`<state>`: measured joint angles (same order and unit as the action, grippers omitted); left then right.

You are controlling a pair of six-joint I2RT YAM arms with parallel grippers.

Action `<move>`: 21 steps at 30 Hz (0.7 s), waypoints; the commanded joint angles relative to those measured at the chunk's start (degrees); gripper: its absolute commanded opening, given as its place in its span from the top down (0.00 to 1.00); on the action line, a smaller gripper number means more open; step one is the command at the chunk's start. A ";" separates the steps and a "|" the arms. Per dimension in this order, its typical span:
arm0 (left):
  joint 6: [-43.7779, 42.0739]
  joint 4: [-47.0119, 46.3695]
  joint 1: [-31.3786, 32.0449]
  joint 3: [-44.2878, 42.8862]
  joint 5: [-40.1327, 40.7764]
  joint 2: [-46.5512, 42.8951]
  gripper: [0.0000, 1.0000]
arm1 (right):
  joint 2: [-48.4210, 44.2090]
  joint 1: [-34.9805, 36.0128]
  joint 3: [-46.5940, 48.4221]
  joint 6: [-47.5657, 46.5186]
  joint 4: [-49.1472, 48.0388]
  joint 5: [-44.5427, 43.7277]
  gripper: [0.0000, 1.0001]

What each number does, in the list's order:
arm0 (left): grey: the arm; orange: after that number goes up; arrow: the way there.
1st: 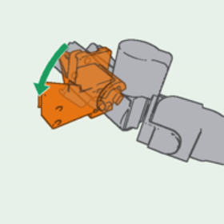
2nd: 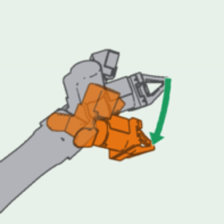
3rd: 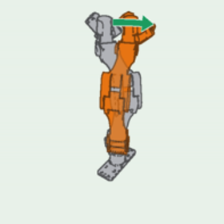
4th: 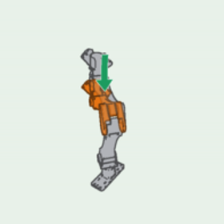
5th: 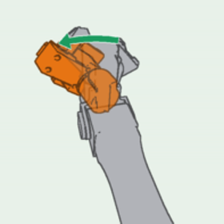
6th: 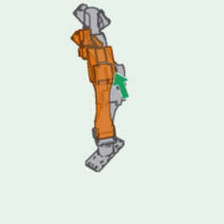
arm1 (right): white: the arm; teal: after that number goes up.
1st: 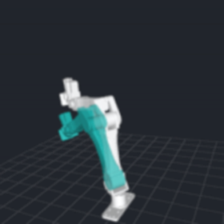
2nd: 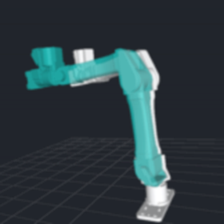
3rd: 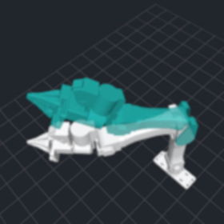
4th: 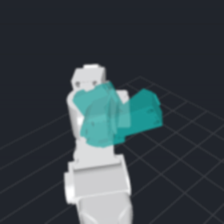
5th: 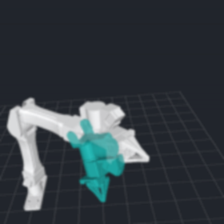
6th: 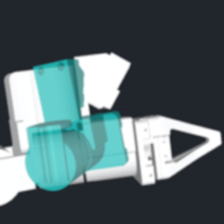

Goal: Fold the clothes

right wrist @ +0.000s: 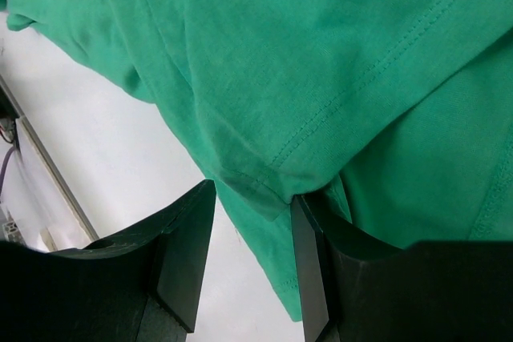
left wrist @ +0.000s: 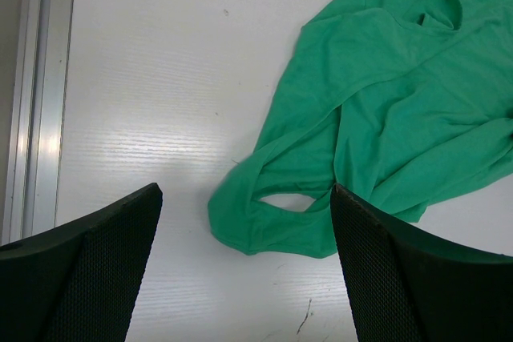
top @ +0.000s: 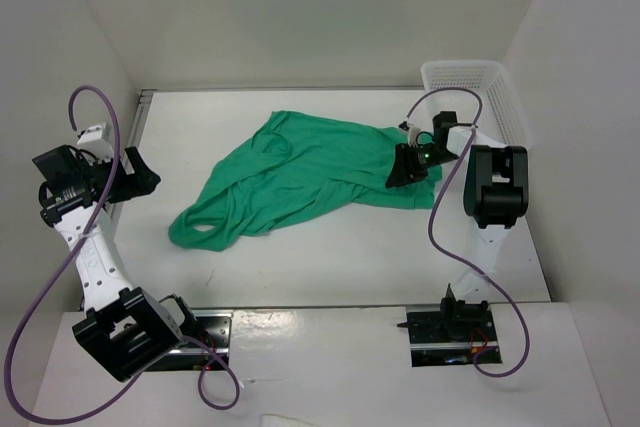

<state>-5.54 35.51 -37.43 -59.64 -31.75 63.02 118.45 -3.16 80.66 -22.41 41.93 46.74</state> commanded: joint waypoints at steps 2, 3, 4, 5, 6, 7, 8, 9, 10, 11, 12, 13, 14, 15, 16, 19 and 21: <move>1.06 -1.49 0.16 0.22 -0.33 -0.62 0.08 | -2.35 -0.36 1.78 -1.67 -0.45 3.18 0.50; 1.06 -1.49 0.16 0.22 -0.33 -0.62 0.08 | -2.35 -0.36 1.78 -2.28 -0.45 3.18 0.50; 1.06 -1.49 0.16 0.22 -0.33 -0.62 0.08 | -2.87 -0.36 1.78 -2.28 0.07 3.18 0.50; 1.06 -1.49 0.16 0.22 -0.33 -0.62 0.08 | -2.88 -0.36 1.78 -2.81 0.08 4.40 0.51; 1.06 -1.49 0.16 0.22 -0.33 -0.62 0.08 | -2.88 -0.36 1.78 -3.59 0.78 5.02 0.51; 1.06 -1.49 0.16 0.22 -0.33 -0.62 0.08 | -2.88 -0.88 1.78 -3.60 0.78 5.64 0.53; 1.06 -1.49 0.16 0.22 -0.33 -0.62 0.08 | -2.88 -0.88 1.78 -4.12 1.30 6.86 0.55; 1.06 -1.49 0.16 0.22 -0.33 -0.62 0.08 | -2.88 -0.88 1.78 -4.13 1.31 6.87 0.57; 1.06 -1.49 0.16 0.22 -0.33 -0.62 0.08 | -2.88 -1.41 1.78 -4.13 1.31 7.48 0.59; 1.06 -1.49 0.16 0.22 -0.33 -0.62 0.08 | -2.88 -1.41 1.78 -4.13 1.31 7.49 0.61; 1.06 -1.49 0.16 0.22 -0.33 -0.62 0.08 | -2.88 -2.02 1.78 -4.13 1.31 8.01 0.62; 1.06 -1.49 0.16 0.22 -0.33 -0.62 0.08 | -2.88 -2.03 1.26 -4.65 1.31 8.01 0.62; 1.06 -1.49 0.16 0.22 -0.33 -0.62 0.08 | -2.88 -2.64 1.25 -4.66 1.31 8.54 0.64; 1.06 -1.49 0.16 0.22 -0.33 -0.62 0.08 | -2.88 -2.64 0.73 -4.66 1.31 8.54 0.64; 1.06 -1.49 0.16 0.22 -0.33 -0.62 0.08 | -2.88 -3.16 0.72 -4.66 1.31 9.06 0.64; 1.06 -1.49 0.16 0.22 -0.33 -0.62 0.08 | -2.35 -4.39 0.72 -4.66 1.31 10.64 0.64; 1.06 -1.49 0.16 0.22 -0.33 -0.62 0.08 | -1.65 -5.01 0.72 -5.18 2.09 11.35 0.64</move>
<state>-5.56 35.51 -37.43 -59.61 -31.75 63.02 118.41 -7.14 80.66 -25.96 42.65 54.52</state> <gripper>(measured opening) 0.915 0.364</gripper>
